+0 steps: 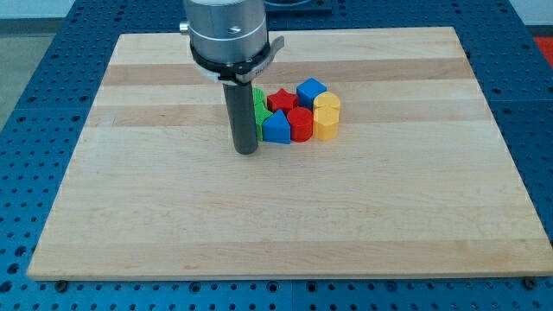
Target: Move the yellow hexagon along with the yellow heart up a bit
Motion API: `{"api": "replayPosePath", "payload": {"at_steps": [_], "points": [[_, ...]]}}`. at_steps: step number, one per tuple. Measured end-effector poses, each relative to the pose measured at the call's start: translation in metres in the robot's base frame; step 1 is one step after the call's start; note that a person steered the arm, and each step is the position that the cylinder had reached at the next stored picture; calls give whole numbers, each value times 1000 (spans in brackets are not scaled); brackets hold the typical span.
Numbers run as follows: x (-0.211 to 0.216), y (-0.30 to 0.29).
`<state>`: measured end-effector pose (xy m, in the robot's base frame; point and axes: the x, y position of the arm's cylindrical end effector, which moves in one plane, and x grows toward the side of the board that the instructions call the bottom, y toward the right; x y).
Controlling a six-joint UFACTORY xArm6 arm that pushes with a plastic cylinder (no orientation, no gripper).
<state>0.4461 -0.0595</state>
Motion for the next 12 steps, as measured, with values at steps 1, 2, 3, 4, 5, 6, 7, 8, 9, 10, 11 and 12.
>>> {"api": "replayPosePath", "payload": {"at_steps": [1, 2, 3, 4, 5, 6, 7, 8, 9, 10, 11, 12], "points": [[-12, 0], [-19, 0], [-19, 0], [-18, 0], [11, 5], [23, 43], [22, 87], [6, 118], [-7, 129], [-8, 129], [-12, 129], [-23, 128]]}}
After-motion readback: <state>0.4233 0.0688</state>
